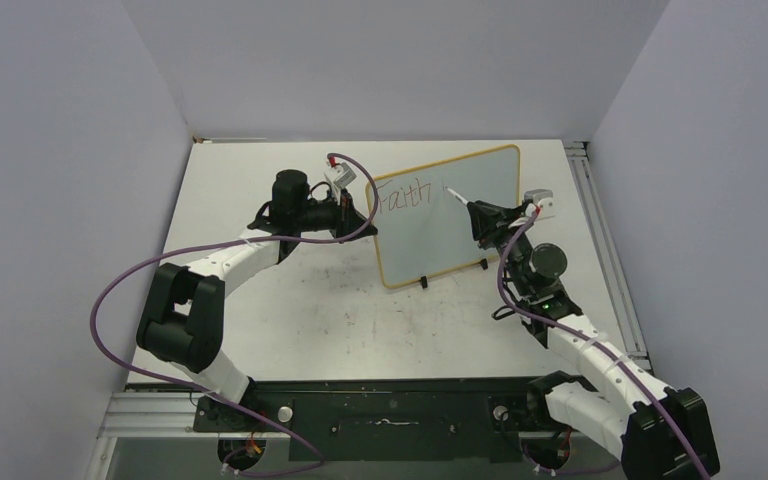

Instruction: Write a sentence on the whiteboard

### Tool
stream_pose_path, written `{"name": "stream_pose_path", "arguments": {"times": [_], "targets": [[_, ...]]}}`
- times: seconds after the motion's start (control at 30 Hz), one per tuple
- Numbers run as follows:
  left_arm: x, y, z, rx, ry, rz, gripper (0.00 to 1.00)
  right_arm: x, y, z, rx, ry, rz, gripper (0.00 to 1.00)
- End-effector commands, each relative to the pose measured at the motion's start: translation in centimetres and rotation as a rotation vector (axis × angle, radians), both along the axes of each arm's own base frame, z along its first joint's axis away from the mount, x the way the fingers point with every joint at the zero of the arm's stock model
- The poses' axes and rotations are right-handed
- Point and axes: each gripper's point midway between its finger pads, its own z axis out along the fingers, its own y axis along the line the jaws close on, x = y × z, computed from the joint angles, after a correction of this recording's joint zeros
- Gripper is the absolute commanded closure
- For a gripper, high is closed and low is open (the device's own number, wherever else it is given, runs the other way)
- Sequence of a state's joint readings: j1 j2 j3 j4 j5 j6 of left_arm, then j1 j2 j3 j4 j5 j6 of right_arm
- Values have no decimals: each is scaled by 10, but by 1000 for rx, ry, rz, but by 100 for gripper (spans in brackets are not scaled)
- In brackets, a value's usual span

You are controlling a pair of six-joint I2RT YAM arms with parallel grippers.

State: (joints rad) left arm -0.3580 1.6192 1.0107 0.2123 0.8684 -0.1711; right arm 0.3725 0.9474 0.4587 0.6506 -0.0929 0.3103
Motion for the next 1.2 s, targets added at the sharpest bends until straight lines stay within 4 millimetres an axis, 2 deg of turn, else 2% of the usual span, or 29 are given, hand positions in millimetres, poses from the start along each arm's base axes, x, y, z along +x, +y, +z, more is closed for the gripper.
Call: {"name": "stream_pose_path", "arguments": {"times": [0.0,0.2,0.43,0.6,0.77,1.0,1.17], "targets": [[4,-4,16,-20,-42,-22,100,9,-1,58,64,-156,-16,95],[5,-4,16,-21,-42,-21,100,20,3,66,69,-183,-18,95],[4,-4,16,-21,-40,-23,100,29,6,54,62,-156,-21,95],[4,-4,16,-21,-41,-23,100,22,2,63,69,-179,-24,95],[5,-4,16,-21,-41,-23,100,9,-11,70,62,-193,-67,95],[4,-4,16,-22,-40,-23,100,12,-13,42,24,-129,-80,95],[4,-4,16,-22,-40,-23,100,15,-11,33,7,-110,-81,95]]}}
